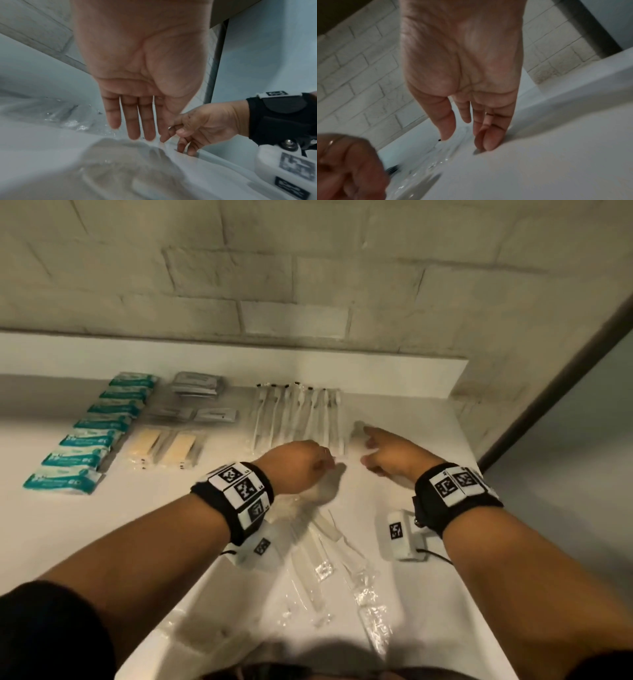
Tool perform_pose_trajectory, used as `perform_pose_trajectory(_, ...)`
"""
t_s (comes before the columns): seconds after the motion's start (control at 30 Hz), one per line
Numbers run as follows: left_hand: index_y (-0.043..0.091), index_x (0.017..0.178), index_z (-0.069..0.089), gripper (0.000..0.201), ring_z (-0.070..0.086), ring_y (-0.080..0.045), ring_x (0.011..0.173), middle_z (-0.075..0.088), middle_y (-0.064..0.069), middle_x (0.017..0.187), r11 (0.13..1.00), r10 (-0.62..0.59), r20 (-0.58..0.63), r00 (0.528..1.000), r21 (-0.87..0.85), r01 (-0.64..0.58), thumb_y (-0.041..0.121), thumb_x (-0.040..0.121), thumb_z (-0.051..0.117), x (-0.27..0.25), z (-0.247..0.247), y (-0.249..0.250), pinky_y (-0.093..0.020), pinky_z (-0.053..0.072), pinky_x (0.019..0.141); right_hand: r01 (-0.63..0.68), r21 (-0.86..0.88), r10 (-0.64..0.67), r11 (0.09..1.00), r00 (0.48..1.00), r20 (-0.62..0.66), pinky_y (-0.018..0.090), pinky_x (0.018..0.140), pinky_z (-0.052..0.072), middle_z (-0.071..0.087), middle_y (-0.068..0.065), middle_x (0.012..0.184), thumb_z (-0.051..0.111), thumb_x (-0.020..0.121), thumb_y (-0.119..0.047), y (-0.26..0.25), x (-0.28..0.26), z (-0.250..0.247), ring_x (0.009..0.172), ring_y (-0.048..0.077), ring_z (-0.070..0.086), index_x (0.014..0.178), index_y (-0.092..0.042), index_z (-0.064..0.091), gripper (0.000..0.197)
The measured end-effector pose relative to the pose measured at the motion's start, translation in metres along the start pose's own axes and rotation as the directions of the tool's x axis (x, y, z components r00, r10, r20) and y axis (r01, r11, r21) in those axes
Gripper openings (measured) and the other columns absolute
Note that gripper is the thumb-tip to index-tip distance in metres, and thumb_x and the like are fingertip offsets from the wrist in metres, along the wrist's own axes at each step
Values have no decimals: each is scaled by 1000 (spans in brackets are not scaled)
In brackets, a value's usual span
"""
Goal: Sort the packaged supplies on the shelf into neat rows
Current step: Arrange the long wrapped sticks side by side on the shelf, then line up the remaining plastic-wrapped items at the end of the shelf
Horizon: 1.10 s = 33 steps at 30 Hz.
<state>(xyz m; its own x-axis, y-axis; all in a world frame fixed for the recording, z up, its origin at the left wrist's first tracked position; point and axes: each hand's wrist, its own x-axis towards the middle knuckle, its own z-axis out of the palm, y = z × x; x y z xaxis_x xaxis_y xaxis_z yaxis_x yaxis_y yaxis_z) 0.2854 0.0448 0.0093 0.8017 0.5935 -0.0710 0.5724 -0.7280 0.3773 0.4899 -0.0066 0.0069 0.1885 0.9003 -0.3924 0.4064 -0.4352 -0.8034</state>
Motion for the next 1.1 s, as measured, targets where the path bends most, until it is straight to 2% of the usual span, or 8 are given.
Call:
perform_pose_trajectory(0.17,29,107,64,41,43,-12,102,44,9,103,992,-76,244,967,120,48,53,75,69,-38,7,11,-31,41,94,-115,132,89,985,979,186,22,93,48,37,9,148,67,88,-9,4,-65,8,124,19,48,144,-18,37,64)
perform_pose_trajectory(0.23,28,100,63,38,45,-14,97,42,9,96,980,-107,194,975,184,71,54,73,70,-42,10,11,-30,42,85,-78,-153,108,985,974,200,13,88,45,38,5,149,69,87,-23,-4,-91,16,129,20,46,144,-18,37,66)
perform_pose_trajectory(0.3,26,95,63,34,49,-16,93,44,7,93,971,-120,146,982,224,86,53,76,68,-48,10,13,-29,39,78,-10,-575,85,818,991,104,23,90,44,48,1,140,67,83,-45,-5,-115,28,121,20,51,140,-21,41,67)
perform_pose_trajectory(0.43,22,83,56,11,55,-20,88,51,5,88,992,-77,-15,997,101,78,31,83,64,-64,8,19,-28,40,73,-75,-790,207,609,976,67,28,68,47,61,-3,103,71,66,-63,6,-154,50,84,14,59,119,-15,52,75)
perform_pose_trajectory(0.63,19,100,42,12,56,-24,75,60,-2,84,975,-211,-72,975,-92,204,14,89,46,-94,-1,24,-32,40,62,-12,-896,361,444,917,166,28,76,50,62,-9,85,68,71,-66,9,-188,66,85,18,61,122,-21,59,69)
perform_pose_trajectory(0.83,23,108,53,16,56,-18,86,60,5,104,968,-243,28,970,-65,244,25,93,47,-146,-14,8,-33,44,75,30,-961,326,274,937,123,33,89,52,66,5,113,69,84,-39,0,-190,92,103,25,64,124,-7,58,52)
perform_pose_trajectory(0.97,26,88,54,26,55,-15,80,58,8,90,969,-246,277,929,52,241,42,76,71,-187,-25,-6,-31,43,68,-53,-927,228,371,973,35,30,75,45,64,7,107,57,90,-22,-5,-178,92,92,25,60,120,-4,59,35)
perform_pose_trajectory(1.1,28,105,47,53,52,-13,90,49,14,100,958,-277,473,837,203,202,46,66,78,-217,-20,-21,-32,44,78,10,-797,-4,604,1000,10,24,67,43,60,2,108,56,92,-25,-28,-177,97,87,19,57,111,-18,55,20)
